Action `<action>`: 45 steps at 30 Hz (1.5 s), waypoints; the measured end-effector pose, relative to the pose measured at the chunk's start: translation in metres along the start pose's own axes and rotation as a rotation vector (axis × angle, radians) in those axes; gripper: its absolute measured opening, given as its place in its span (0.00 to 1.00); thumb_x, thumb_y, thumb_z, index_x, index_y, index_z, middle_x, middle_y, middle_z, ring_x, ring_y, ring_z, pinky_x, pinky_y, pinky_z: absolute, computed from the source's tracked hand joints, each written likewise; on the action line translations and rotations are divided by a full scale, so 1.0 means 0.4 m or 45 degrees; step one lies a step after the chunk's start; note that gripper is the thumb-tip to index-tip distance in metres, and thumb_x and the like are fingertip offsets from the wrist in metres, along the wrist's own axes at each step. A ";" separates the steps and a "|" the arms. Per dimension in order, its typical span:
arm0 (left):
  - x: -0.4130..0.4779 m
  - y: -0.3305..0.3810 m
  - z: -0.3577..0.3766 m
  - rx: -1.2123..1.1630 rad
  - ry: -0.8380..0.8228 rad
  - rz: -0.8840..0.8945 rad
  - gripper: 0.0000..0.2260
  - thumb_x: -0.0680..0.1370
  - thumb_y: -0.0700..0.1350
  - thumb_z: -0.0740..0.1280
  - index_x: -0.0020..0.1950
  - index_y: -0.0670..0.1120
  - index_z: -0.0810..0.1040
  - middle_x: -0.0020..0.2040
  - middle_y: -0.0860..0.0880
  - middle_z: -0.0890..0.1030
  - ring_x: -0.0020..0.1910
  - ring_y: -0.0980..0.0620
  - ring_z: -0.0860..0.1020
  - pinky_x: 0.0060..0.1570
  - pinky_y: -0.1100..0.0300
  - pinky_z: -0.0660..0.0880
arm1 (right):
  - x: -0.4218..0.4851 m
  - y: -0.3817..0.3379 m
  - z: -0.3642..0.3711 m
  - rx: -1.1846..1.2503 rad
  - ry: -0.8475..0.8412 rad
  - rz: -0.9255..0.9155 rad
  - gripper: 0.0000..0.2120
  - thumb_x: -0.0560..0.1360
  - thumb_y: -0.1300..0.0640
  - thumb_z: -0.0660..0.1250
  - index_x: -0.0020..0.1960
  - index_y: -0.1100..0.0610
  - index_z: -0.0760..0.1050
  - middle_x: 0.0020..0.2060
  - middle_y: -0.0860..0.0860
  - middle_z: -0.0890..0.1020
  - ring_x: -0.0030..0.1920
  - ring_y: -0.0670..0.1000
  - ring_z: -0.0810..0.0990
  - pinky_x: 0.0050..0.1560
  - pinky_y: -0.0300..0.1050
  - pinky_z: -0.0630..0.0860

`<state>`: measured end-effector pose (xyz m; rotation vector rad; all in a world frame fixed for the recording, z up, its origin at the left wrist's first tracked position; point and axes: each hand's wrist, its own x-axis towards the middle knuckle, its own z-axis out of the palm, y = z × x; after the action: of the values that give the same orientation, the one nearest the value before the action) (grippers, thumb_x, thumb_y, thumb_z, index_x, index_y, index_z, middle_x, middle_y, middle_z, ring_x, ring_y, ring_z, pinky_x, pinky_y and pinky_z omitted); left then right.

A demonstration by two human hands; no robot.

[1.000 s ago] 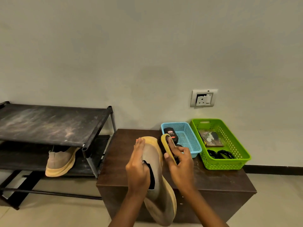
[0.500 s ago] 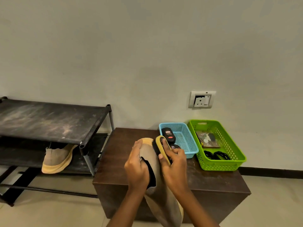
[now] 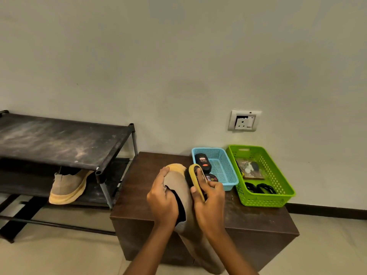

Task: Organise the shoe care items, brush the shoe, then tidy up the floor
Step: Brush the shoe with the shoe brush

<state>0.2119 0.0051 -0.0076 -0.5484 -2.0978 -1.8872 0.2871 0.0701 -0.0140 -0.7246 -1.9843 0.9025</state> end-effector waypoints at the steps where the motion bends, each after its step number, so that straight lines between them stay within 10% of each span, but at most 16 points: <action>1: -0.001 0.001 -0.001 -0.007 0.001 0.003 0.24 0.69 0.26 0.55 0.60 0.39 0.79 0.56 0.44 0.81 0.57 0.48 0.79 0.57 0.73 0.69 | -0.002 0.000 0.001 0.010 -0.005 0.008 0.24 0.73 0.49 0.65 0.67 0.39 0.64 0.47 0.49 0.69 0.51 0.50 0.71 0.60 0.49 0.71; 5: 0.013 -0.010 -0.006 0.000 0.020 -0.040 0.20 0.72 0.29 0.59 0.60 0.42 0.79 0.55 0.45 0.82 0.54 0.49 0.79 0.53 0.68 0.73 | -0.055 -0.028 0.011 0.041 -0.155 -0.212 0.25 0.72 0.44 0.60 0.69 0.37 0.65 0.48 0.45 0.69 0.52 0.45 0.70 0.59 0.29 0.65; 8: 0.007 -0.005 -0.008 0.010 0.025 0.007 0.24 0.69 0.27 0.54 0.59 0.40 0.79 0.56 0.44 0.81 0.56 0.50 0.78 0.56 0.77 0.68 | 0.001 0.007 0.003 -0.044 -0.005 0.013 0.24 0.73 0.50 0.65 0.67 0.39 0.64 0.46 0.48 0.68 0.50 0.51 0.71 0.61 0.47 0.71; 12: 0.020 -0.019 -0.010 -0.002 -0.003 0.001 0.20 0.72 0.29 0.59 0.59 0.42 0.79 0.55 0.46 0.82 0.55 0.51 0.79 0.53 0.70 0.73 | -0.064 -0.031 0.006 0.068 -0.163 -0.239 0.25 0.73 0.46 0.63 0.68 0.35 0.63 0.49 0.42 0.68 0.51 0.43 0.69 0.58 0.31 0.67; 16: 0.012 -0.018 -0.010 -0.002 0.041 0.000 0.25 0.69 0.22 0.56 0.59 0.40 0.79 0.56 0.44 0.81 0.56 0.50 0.78 0.56 0.75 0.69 | -0.017 0.005 0.011 -0.003 -0.024 0.025 0.25 0.74 0.53 0.67 0.67 0.39 0.65 0.47 0.50 0.68 0.51 0.50 0.70 0.61 0.46 0.70; 19: 0.022 -0.030 -0.010 -0.014 0.018 -0.010 0.21 0.72 0.26 0.60 0.61 0.43 0.78 0.56 0.46 0.81 0.55 0.51 0.79 0.54 0.66 0.74 | -0.074 -0.030 0.011 0.066 -0.123 -0.232 0.24 0.74 0.47 0.63 0.69 0.39 0.66 0.48 0.47 0.69 0.51 0.45 0.70 0.58 0.29 0.66; 24: 0.004 -0.018 -0.004 0.070 -0.033 0.121 0.23 0.70 0.32 0.52 0.62 0.38 0.77 0.61 0.41 0.78 0.64 0.44 0.74 0.64 0.74 0.63 | -0.028 0.016 0.024 0.101 -0.007 0.085 0.25 0.74 0.55 0.68 0.65 0.35 0.65 0.45 0.50 0.70 0.49 0.52 0.74 0.57 0.44 0.72; 28: 0.011 -0.027 0.003 0.105 -0.156 0.305 0.22 0.72 0.37 0.52 0.62 0.35 0.76 0.61 0.38 0.77 0.64 0.41 0.73 0.68 0.74 0.56 | -0.068 0.001 0.006 0.188 -0.042 -0.034 0.24 0.73 0.60 0.70 0.65 0.42 0.70 0.46 0.48 0.71 0.47 0.44 0.74 0.49 0.33 0.71; 39: -0.021 -0.035 0.019 0.211 -0.190 0.600 0.18 0.74 0.36 0.57 0.63 0.37 0.74 0.61 0.39 0.78 0.64 0.44 0.74 0.60 0.50 0.73 | -0.059 -0.012 0.008 0.359 0.104 0.165 0.33 0.74 0.59 0.69 0.54 0.19 0.63 0.46 0.48 0.72 0.45 0.40 0.74 0.53 0.38 0.71; 45: -0.011 -0.033 0.015 0.254 -0.149 0.698 0.16 0.75 0.36 0.58 0.61 0.36 0.76 0.61 0.39 0.78 0.63 0.44 0.75 0.62 0.53 0.72 | -0.050 -0.004 0.002 0.389 0.123 0.154 0.29 0.73 0.56 0.70 0.58 0.25 0.65 0.45 0.50 0.72 0.45 0.44 0.76 0.53 0.35 0.73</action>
<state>0.2101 0.0096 -0.0220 -1.0738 -1.9098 -1.3519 0.2961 0.0540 -0.0216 -0.7025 -1.6830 1.1885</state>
